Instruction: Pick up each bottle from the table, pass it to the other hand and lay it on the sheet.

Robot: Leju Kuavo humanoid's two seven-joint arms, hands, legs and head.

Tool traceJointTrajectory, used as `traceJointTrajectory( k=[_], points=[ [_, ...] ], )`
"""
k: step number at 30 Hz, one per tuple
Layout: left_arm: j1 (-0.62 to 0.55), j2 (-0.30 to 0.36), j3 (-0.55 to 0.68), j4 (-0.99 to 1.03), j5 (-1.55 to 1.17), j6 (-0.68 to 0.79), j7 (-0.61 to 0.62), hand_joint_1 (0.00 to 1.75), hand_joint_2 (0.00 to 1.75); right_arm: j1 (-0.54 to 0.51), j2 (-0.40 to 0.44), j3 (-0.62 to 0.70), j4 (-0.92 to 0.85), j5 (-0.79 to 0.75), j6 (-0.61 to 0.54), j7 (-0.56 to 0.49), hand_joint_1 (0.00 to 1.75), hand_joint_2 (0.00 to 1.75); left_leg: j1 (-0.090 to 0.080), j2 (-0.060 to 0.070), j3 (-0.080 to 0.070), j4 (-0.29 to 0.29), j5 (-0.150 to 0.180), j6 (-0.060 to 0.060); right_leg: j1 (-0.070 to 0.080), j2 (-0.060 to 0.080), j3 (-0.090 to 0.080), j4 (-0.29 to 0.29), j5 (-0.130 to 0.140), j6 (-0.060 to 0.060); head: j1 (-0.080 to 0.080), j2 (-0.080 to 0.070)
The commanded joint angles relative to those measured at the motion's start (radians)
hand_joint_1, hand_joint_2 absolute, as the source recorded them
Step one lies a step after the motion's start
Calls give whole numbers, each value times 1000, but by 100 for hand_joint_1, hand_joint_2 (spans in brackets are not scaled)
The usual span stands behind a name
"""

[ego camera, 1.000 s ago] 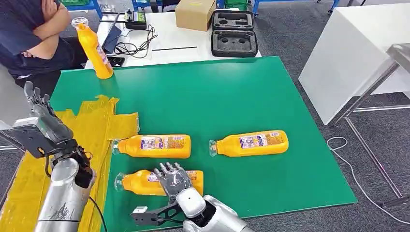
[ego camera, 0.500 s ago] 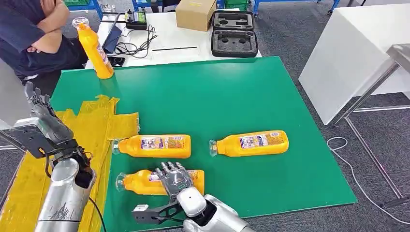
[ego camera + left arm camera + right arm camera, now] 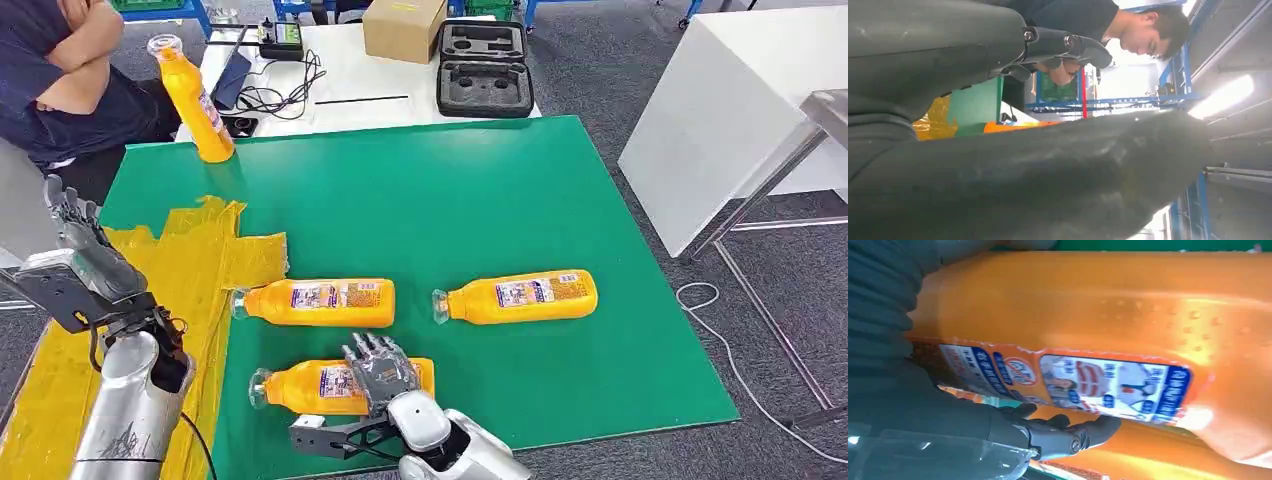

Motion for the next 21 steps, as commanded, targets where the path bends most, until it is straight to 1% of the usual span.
traceJointTrajectory(
  k=[1, 2, 10, 16, 21],
  points=[
    [-21, -18, 31, 46, 4, -1, 1, 0, 0, 33, -66, -4, 5, -3, 6, 2, 0, 175, 1, -3, 1, -1, 0, -1, 1, -2, 2, -2, 0, -1, 0, 0],
    [-21, -18, 31, 46, 4, -1, 1, 0, 0, 33, -66, -4, 5, -3, 6, 2, 0, 175, 1, -4, 1, -1, 0, -1, 1, -3, 2, -2, -1, -2, 0, 0],
    [-23, -18, 31, 46, 4, -1, 2, 0, 0, 35, -67, -3, 5, -3, 6, 2, 0, 175, 1, -3, 0, -1, 0, -1, 1, -3, 1, -2, -1, -1, 0, 0],
    [-27, -12, 32, 49, 5, -2, 1, 0, 0, 36, -78, 29, 16, -7, 7, -2, 0, 175, 1, -4, 1, -1, 0, -1, 1, -4, 2, -2, -1, -2, 0, 0],
    [-10, -6, 35, 42, 21, -2, -16, 0, 0, 27, -79, 40, 24, -14, 7, -9, 0, 175, 1, -3, 1, -1, 0, -1, 1, -2, 1, -2, 0, -2, 0, 0]
  ],
)
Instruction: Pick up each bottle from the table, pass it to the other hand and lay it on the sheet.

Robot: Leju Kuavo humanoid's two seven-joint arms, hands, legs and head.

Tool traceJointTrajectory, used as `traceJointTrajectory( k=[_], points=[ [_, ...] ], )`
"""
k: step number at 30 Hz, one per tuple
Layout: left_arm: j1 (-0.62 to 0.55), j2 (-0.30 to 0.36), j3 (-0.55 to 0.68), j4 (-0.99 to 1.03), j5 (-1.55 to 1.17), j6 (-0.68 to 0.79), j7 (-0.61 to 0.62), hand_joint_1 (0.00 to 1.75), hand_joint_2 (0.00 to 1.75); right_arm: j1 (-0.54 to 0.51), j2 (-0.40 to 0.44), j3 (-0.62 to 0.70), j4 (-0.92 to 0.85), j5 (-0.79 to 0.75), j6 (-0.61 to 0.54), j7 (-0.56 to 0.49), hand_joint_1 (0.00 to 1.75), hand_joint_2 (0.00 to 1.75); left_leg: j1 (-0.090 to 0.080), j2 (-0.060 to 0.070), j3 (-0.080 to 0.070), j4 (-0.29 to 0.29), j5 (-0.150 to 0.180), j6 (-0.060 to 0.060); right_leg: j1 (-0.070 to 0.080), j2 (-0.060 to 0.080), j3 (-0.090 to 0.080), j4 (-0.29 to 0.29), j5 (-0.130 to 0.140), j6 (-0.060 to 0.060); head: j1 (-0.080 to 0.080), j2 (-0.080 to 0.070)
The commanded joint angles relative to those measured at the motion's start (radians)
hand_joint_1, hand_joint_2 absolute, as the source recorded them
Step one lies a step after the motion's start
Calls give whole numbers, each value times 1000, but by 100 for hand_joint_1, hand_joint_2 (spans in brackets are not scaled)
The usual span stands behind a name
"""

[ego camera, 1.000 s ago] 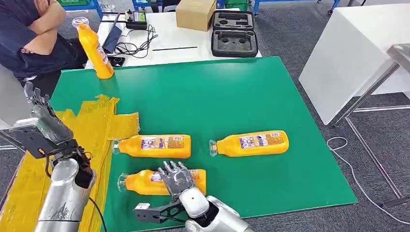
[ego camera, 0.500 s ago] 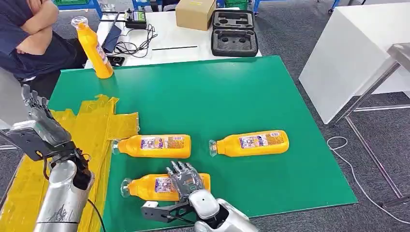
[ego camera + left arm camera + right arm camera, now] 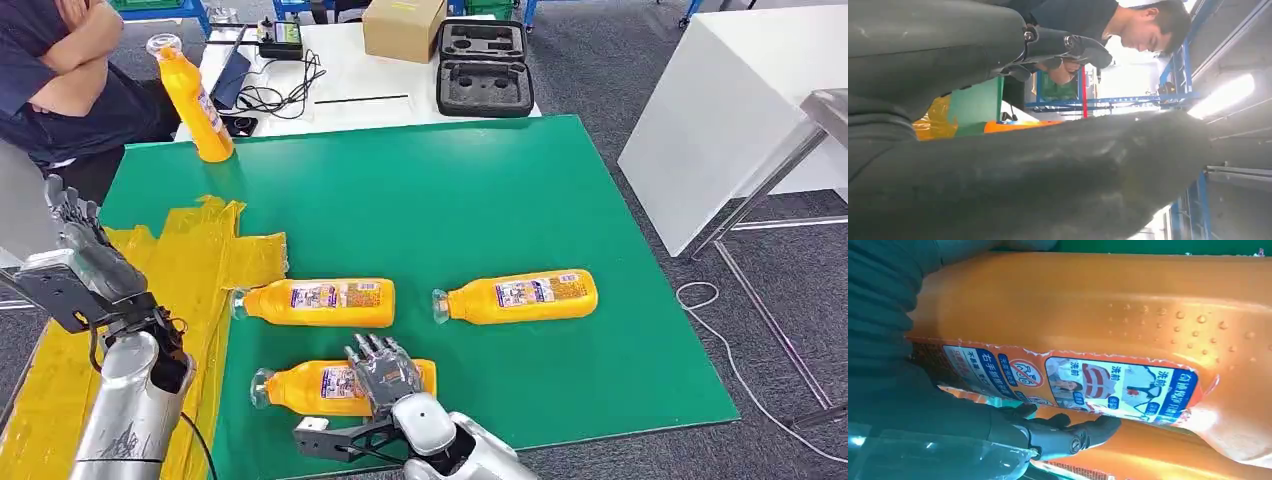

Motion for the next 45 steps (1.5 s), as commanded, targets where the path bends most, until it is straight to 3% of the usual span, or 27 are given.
traceJointTrajectory(
  k=[1, 3, 8, 19, 45],
  points=[
    [-8, -6, 35, 37, 20, 2, -16, 0, 0, 10, -53, 44, 57, -10, 9, -8, 0, 175, 1, -2, 2, -1, 0, -1, 1, -2, 3, -2, 0, -1, 0, 0],
    [12, -5, 47, 14, 29, 12, -24, 0, 0, 15, -60, 76, 81, -1, 42, -14, 0, 175, 1, -2, 2, -1, 0, -1, 1, -1, 3, -2, 0, -1, 0, 0],
    [37, -10, 79, -12, 33, 12, -24, 0, 0, 37, -80, 37, 5, 14, -38, 28, 0, 175, 1, -2, 3, -2, -1, -1, 1, -2, 4, -3, 0, -2, 0, 0],
    [26, -19, 100, -1, 21, -9, -26, 0, 0, 107, -108, 3, -106, 83, 17, 82, 0, 175, 1, -3, 0, -1, 0, -1, 1, -3, 1, -2, -1, -1, 0, 0],
    [66, -33, 128, -51, 11, -9, -19, 0, 0, 151, -130, -31, -137, 127, 52, 87, 0, 175, 1, -3, 1, -1, -1, -1, 1, -3, 2, -2, -1, -2, 0, 0]
  ],
)
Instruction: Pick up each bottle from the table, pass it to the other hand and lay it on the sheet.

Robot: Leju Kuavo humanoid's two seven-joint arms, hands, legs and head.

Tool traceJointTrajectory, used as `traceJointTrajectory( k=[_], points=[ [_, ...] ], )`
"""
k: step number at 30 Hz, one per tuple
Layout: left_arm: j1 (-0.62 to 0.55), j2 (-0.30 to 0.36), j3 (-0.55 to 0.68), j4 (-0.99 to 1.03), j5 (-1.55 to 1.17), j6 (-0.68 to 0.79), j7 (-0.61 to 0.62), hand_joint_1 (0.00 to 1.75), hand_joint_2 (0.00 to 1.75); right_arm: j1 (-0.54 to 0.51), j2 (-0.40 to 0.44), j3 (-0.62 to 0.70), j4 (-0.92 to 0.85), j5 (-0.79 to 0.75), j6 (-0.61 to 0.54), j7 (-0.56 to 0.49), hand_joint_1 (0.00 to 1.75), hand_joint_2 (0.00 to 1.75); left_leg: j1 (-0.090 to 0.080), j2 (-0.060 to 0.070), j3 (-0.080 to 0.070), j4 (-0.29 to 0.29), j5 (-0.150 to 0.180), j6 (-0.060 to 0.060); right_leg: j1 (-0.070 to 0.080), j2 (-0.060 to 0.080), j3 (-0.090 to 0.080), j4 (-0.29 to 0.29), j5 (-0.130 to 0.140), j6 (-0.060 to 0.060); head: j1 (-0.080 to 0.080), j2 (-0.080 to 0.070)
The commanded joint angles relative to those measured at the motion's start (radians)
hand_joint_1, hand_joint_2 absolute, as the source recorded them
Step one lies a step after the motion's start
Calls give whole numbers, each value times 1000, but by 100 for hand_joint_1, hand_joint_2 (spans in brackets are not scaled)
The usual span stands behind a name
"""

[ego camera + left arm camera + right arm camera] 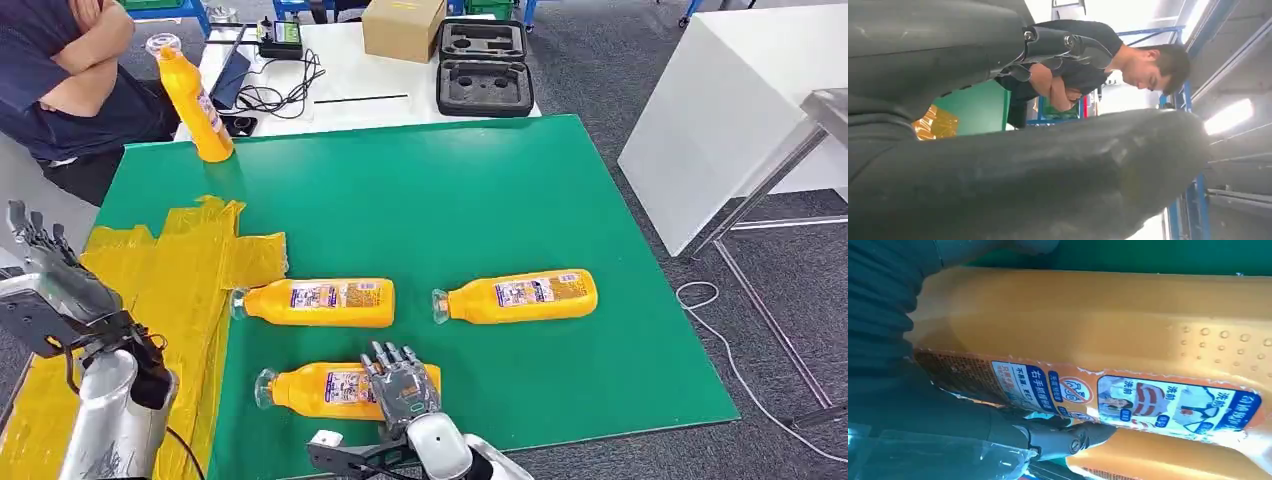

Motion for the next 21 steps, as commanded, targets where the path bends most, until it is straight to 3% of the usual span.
traceJointTrajectory(
  k=[1, 13, 14, 15, 21],
  points=[
    [2, -30, 44, 3, -1, -1, 5, 0, 0, 39, -53, -11, 52, 11, 27, 5, 0, 175, 1, -3, 2, -1, 0, -1, 1, -2, 3, -2, 0, -1, 0, 0],
    [13, -28, 50, 2, -1, -1, 5, 0, 0, 40, -53, -21, 65, 18, 24, 10, 0, 175, 1, -3, 2, -1, 0, -1, 1, -2, 3, -2, 0, -2, 0, 0],
    [16, -29, 55, 0, 1, -2, 4, 0, 0, 41, -51, -31, 74, 19, 24, 9, 161, 175, 2, -4, 2, -1, -1, -1, 2, -3, 4, -2, -1, -2, 0, 0],
    [19, -29, 58, -1, 1, -3, 4, 0, 0, 44, -51, -39, 76, 19, 22, 9, 175, 175, 1, -3, 2, -1, 0, -1, 1, -2, 3, -2, 0, -1, 0, 0],
    [8, -28, 63, 7, 4, -10, 3, 0, 0, 44, -46, -48, 105, 20, 21, 8, 175, 175, 1, -4, 3, -1, 0, -1, 1, -4, 2, -2, -1, -1, 0, 0]
  ],
)
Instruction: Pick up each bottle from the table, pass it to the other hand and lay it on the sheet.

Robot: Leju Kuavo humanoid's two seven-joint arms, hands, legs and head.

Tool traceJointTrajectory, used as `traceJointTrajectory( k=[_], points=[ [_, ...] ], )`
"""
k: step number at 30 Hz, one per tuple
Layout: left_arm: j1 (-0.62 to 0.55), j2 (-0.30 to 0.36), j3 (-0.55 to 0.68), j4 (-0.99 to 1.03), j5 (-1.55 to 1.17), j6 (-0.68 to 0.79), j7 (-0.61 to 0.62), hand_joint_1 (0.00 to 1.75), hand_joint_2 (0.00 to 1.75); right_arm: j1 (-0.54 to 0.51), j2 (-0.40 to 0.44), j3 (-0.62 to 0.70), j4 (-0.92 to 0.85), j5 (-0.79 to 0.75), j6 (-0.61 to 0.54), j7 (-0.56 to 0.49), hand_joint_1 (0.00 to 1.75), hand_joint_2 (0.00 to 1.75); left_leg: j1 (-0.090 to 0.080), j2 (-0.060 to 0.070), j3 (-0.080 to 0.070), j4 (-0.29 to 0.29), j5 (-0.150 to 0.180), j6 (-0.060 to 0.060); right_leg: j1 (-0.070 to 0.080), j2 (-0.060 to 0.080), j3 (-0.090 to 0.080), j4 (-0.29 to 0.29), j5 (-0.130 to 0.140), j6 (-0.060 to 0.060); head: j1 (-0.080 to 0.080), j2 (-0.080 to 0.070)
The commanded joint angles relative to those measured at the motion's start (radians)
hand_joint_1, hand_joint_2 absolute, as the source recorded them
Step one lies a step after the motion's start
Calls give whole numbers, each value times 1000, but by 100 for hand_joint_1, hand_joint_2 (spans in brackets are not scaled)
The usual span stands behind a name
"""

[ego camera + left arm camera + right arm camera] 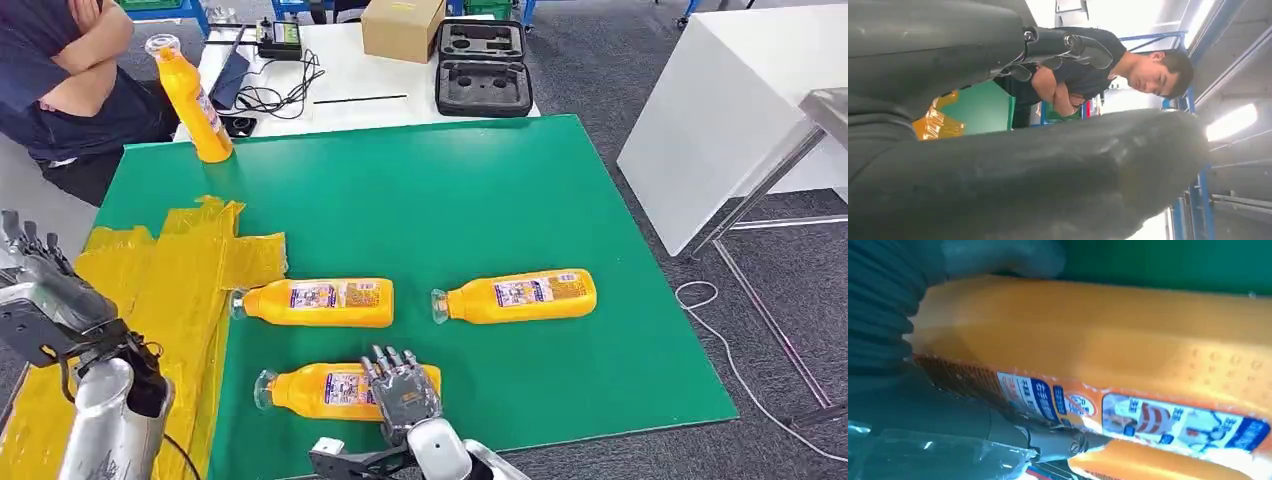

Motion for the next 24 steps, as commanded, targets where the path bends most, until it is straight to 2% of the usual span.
traceJointTrajectory(
  k=[1, 2, 13, 16, 19, 20, 24],
  points=[
    [-26, -22, 37, 28, 6, -10, 3, 0, 0, 26, -33, -31, 110, -6, 12, 0, 175, 175, 2, -6, 2, 0, 0, -1, 2, -5, 0, -1, -2, -2, 0, 0],
    [-32, -21, 35, 35, 5, -12, 3, 0, 0, 27, -30, -33, 119, -7, 12, -3, 175, 175, 1, -5, 2, -1, 1, -1, 1, -4, -3, -2, -2, -2, 0, 0],
    [-35, -20, 34, 37, 5, -12, 2, 0, 0, 26, -26, -40, 141, -13, 17, -16, 175, 175, 1, -7, 3, -2, 0, -1, 1, -5, -1, -3, -2, -2, 0, 0],
    [-35, -20, 29, 37, 9, -23, 5, 0, 0, 35, -17, -74, 139, -43, 6, -23, 175, 175, 1, -7, 3, -2, 0, -1, 1, -5, -2, -3, -2, -2, 0, 0],
    [-16, -17, 15, 36, 37, -72, 64, 0, 0, 43, -16, -163, 96, -133, -48, -50, 175, 175, 1, -7, 3, -1, 0, -1, 1, -5, -2, -2, -2, -2, 0, 0],
    [1, -18, 8, 31, 89, -131, 111, 0, 175, 53, -20, -213, 55, -214, -67, -97, 175, 175, 1, -7, 3, -1, 0, -1, 1, -5, -2, -3, -2, -2, 0, 0],
    [104, -60, -18, -32, 223, -285, 188, 0, 175, 109, -63, -375, -195, -557, -68, -290, 175, 175, 0, -5, 3, -1, -1, 0, 0, -4, -2, -2, -2, -1, 0, 0]
  ],
)
